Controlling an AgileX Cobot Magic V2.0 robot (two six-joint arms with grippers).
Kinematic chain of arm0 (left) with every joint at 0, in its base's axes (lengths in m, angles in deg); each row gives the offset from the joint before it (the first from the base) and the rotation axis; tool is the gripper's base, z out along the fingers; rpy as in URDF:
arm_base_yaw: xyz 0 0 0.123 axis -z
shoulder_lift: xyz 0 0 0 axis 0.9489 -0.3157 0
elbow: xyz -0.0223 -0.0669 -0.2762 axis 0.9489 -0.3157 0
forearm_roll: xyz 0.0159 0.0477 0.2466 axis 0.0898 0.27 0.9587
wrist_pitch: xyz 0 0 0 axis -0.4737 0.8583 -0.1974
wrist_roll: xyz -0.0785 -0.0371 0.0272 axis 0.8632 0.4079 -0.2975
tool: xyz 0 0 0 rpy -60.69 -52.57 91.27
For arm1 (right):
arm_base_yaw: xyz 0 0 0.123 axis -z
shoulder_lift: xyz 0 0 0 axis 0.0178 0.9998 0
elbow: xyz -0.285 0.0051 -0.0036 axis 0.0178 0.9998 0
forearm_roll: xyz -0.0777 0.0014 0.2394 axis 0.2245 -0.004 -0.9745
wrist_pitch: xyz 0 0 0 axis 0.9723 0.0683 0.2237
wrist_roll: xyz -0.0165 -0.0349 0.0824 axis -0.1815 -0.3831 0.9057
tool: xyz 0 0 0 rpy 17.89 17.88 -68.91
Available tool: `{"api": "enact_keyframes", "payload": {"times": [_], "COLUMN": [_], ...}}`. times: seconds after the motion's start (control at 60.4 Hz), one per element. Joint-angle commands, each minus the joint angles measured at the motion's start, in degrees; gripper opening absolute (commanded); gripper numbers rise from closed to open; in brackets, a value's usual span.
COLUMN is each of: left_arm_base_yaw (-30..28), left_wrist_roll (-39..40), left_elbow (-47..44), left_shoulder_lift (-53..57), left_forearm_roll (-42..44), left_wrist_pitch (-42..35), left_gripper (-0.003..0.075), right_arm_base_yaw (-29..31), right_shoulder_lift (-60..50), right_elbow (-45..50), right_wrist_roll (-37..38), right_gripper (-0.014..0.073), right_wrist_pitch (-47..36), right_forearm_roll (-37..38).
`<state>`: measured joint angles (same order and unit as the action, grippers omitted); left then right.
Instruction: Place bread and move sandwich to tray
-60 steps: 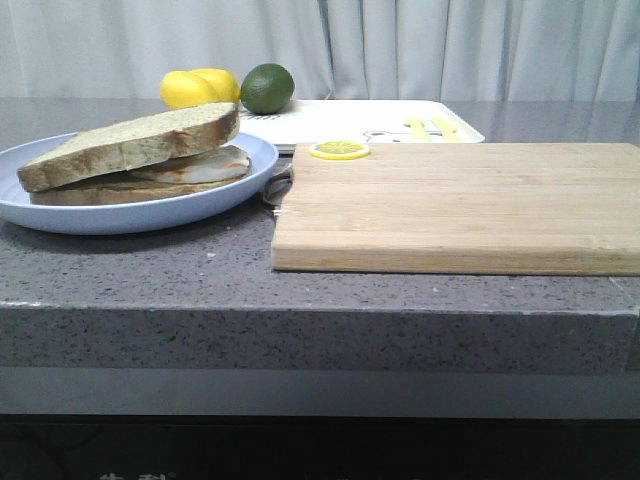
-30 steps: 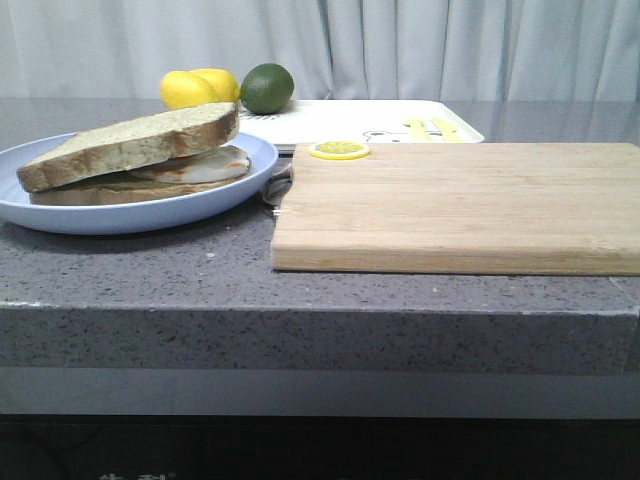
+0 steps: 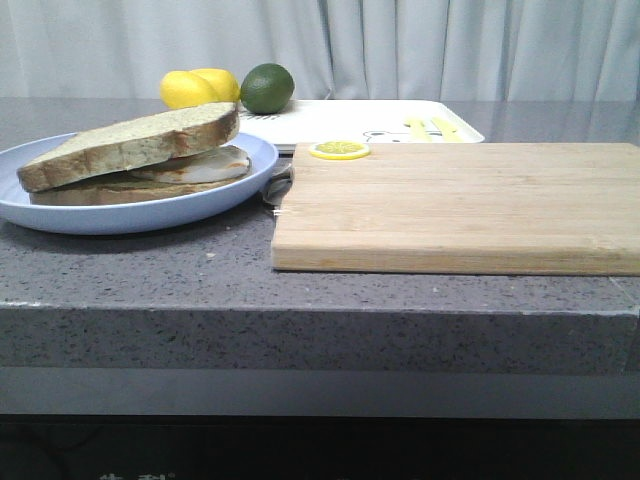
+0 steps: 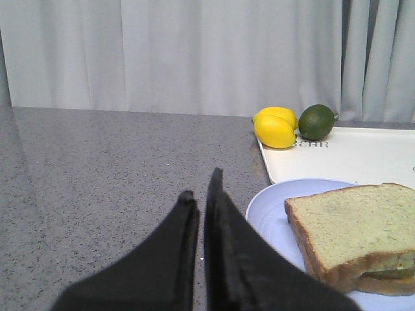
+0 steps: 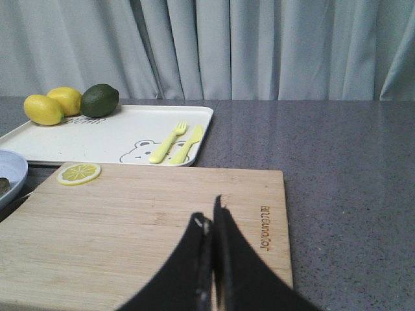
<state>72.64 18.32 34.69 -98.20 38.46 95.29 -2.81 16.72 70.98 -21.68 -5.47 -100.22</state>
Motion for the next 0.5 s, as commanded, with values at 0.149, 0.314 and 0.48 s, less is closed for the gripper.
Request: {"api": "enact_keyframes", "payload": {"times": [0.149, 0.314, 0.48], "left_arm_base_yaw": [0.0, 0.0, 0.0], "left_wrist_roll": [0.2, 0.2, 0.2], "left_elbow": [1.5, 1.7, 3.2], "left_shoulder_lift": [-0.6, -1.7, -10.3], "left_forearm_roll": [-0.6, -4.7, -6.8], "left_wrist_pitch": [-8.7, -10.9, -9.1], "left_gripper": [0.0496, 0.0527, 0.0526], "right_arm_base_yaw": [0.3, 0.3, 0.3], "right_shoulder_lift": [0.5, 0.5, 0.5], "right_elbow": [-1.5, -1.5, -1.5], "right_wrist_roll": [0.0, 0.0, 0.0], "right_gripper": [-0.0057, -0.0057, -0.0057], "right_wrist_pitch": [-4.4, -4.4, -4.4], "right_forearm_roll": [-0.5, -0.5, -0.5]}}
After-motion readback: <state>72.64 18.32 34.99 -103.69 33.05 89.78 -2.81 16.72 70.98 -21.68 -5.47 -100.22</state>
